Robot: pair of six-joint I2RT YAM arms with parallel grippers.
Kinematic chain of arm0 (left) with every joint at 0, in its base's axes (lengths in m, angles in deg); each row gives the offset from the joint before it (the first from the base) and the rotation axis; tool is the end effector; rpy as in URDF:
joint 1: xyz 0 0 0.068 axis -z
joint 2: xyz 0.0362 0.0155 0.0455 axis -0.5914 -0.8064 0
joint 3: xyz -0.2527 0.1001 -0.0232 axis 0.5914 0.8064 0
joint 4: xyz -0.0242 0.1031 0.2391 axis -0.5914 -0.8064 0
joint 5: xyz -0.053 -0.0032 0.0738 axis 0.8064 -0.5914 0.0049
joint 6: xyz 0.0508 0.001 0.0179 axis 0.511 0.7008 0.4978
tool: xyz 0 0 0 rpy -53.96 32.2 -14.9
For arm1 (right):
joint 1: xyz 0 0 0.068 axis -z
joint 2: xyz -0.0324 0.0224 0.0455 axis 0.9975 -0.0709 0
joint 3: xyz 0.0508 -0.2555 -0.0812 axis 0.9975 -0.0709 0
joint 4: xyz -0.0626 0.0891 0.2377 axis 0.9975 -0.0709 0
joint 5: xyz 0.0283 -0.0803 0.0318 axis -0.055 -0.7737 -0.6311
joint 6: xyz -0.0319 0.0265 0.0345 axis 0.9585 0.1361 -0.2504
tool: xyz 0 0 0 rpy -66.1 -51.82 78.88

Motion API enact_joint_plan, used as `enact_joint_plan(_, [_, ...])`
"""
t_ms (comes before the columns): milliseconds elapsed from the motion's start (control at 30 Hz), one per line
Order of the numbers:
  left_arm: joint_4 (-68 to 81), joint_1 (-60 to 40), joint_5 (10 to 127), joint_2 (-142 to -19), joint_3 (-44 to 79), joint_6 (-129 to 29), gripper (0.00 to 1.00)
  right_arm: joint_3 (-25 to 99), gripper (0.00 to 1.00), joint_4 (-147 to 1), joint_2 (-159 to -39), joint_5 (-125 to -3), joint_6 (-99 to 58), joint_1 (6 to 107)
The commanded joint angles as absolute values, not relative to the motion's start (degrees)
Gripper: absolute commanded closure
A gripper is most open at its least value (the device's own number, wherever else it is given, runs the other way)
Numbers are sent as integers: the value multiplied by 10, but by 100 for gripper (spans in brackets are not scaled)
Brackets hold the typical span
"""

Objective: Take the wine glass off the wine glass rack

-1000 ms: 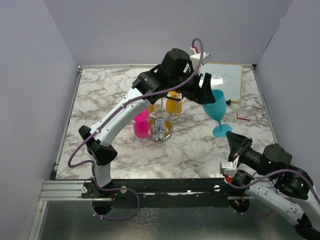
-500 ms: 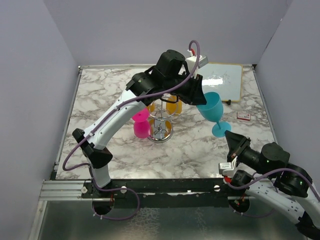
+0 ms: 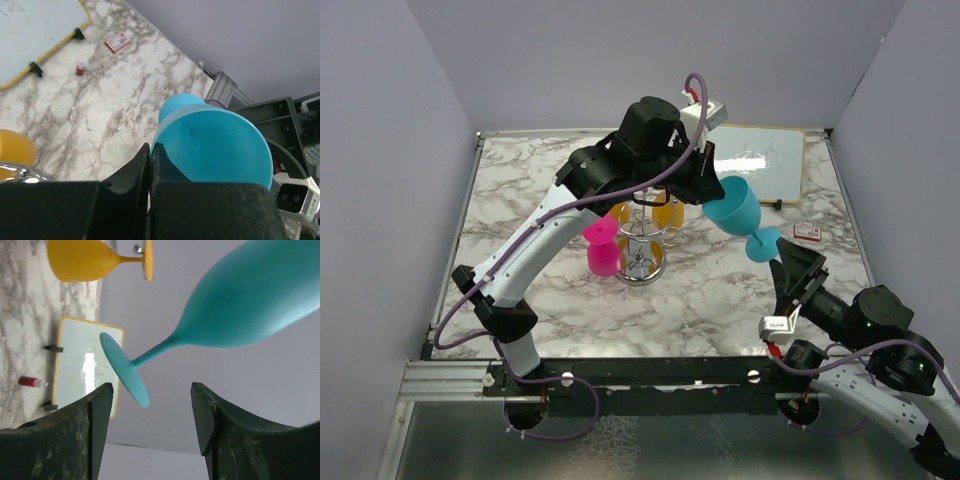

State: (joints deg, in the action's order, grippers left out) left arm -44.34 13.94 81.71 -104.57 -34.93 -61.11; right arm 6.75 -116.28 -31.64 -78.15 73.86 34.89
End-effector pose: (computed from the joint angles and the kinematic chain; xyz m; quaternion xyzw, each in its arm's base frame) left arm 0.2192 -0.2833 0.4895 0.2936 0.7750 -0.4456 0.3384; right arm 0.0330 0.0338 0.3334 -0.7120 0.3107 -0.2412 0.5817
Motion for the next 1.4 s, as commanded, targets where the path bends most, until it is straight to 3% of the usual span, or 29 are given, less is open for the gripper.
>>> enact_joint_plan(0, [-416,141,699,-995,-399,-597,100,55,22,-1061,-303,-779,710,345])
enact_joint_plan(33, [-405,141,676,-989,-404,-593,100,56,10,-1055,-306,-778,703,345])
enact_joint_plan(100, [-386,140,622,-982,-414,-581,100,60,7,-1055,-316,-776,682,345])
enact_joint_plan(233, [-349,138,514,-980,-429,-545,100,84,8,-1046,-344,-765,556,345])
enact_joint_plan(300, [-346,131,460,-989,-446,-524,100,117,16,-1024,-372,-749,425,345])
enact_joint_plan(400, [-340,94,404,-995,-447,-508,100,150,18,-969,-417,-775,215,345])
enact_joint_plan(433, [-334,72,402,-995,-441,-508,100,158,18,-965,-432,-772,166,345])
enact_joint_plan(500, [-317,17,427,-996,-426,-519,100,173,1,-972,-461,-765,84,345])
enact_joint_plan(633, [-315,-82,527,-1035,-450,-551,100,173,1,-970,-497,-810,-41,345])
enact_joint_plan(933, [-350,-178,417,-1049,-411,-529,100,171,1,-990,-541,-812,-183,345])
enact_joint_plan(1367, [-381,-281,387,-1067,-268,-519,100,170,1,-1017,-529,-820,-286,345])
